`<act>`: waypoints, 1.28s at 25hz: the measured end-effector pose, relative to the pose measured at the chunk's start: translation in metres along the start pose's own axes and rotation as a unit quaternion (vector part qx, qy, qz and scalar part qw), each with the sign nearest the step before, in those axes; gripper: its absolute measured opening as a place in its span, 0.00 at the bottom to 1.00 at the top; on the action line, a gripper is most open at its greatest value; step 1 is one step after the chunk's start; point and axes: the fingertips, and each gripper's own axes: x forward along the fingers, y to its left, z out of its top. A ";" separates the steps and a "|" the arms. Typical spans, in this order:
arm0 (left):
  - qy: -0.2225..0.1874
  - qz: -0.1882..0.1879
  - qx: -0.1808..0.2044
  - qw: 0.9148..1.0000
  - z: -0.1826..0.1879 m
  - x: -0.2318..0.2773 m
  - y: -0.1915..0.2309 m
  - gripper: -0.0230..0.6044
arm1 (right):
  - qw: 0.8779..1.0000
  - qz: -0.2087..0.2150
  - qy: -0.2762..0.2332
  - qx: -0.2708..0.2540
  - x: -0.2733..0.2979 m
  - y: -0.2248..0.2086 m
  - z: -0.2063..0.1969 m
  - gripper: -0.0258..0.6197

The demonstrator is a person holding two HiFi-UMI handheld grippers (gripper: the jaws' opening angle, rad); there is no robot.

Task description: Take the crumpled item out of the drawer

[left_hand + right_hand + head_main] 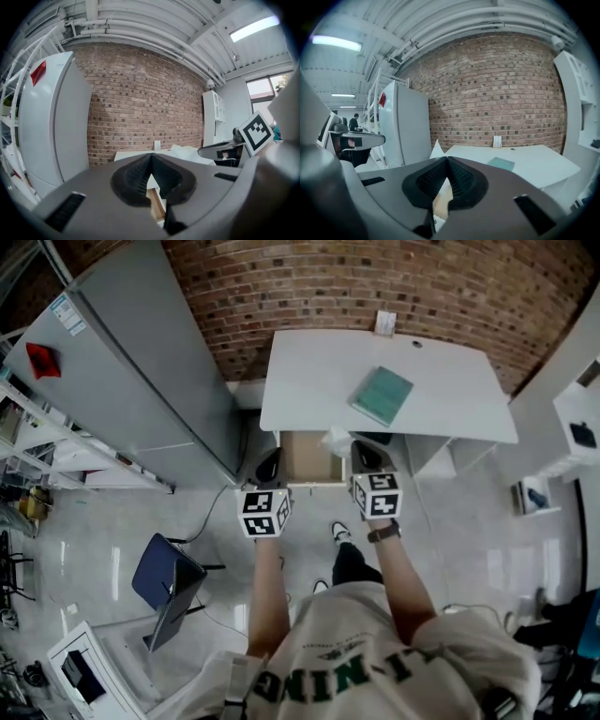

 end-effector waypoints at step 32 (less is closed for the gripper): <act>-0.100 0.002 0.030 0.995 0.065 -0.032 -0.033 0.02 | 0.991 0.003 -0.128 -0.040 -0.084 0.009 0.102 0.04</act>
